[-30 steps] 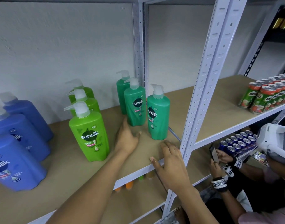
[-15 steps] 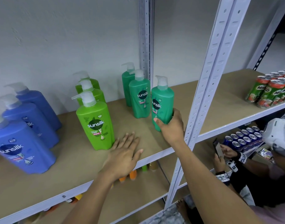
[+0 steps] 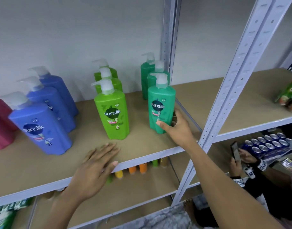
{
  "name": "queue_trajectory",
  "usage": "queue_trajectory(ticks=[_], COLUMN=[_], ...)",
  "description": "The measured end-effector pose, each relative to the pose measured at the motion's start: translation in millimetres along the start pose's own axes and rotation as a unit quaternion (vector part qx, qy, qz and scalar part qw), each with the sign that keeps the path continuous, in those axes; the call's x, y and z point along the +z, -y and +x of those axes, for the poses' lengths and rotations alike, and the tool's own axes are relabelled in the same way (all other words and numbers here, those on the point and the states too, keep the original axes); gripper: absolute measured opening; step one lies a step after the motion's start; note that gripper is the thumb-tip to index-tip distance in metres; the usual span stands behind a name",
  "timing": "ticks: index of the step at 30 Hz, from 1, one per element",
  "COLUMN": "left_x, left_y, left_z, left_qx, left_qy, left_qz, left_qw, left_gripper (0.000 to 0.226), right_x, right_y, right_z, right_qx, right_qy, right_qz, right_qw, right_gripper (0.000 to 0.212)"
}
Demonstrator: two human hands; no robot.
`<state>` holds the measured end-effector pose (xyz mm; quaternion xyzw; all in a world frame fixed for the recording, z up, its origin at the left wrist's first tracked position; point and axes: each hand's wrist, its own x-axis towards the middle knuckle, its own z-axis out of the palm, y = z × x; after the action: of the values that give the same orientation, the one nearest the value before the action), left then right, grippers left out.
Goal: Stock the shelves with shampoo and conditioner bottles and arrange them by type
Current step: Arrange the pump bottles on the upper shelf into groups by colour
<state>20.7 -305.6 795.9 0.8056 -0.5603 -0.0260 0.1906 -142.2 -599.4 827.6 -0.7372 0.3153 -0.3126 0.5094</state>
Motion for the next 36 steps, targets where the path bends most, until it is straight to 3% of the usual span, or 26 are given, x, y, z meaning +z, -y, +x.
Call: queue_trajectory(ticks=[4, 8, 13, 18, 36], left_x=[-20.1, -36.3, -20.1, -12.6, -10.5], left_y=[35.0, 48.2, 58.0, 60.0, 63.7], left_z=[5.2, 28.3, 34.9, 27.4, 27.7], left_qx=[-0.069, -0.089, -0.113, -0.124, -0.122], left_qy=[-0.046, -0.066, -0.082, -0.077, -0.066], left_qz=[-0.042, -0.03, -0.021, -0.011, -0.007], left_qw=[0.996, 0.993, 0.99, 0.989, 0.99], left_gripper=[0.075, 0.065, 0.058, 0.06, 0.062], right_x=[-2.8, -4.2, 10.9, 18.7, 8.0], right_y=[3.3, 8.0, 10.5, 5.1, -2.8], right_z=[4.4, 7.5, 9.0, 7.7, 12.1], right_qx=[0.004, 0.003, -0.001, -0.019, -0.005], right_qy=[0.033, 0.049, 0.012, -0.044, -0.033], right_qz=[0.019, 0.026, 0.0, -0.044, 0.016], right_qw=[0.999, 0.998, 1.0, 0.998, 0.999], right_gripper=[0.069, 0.069, 0.093, 0.085, 0.083])
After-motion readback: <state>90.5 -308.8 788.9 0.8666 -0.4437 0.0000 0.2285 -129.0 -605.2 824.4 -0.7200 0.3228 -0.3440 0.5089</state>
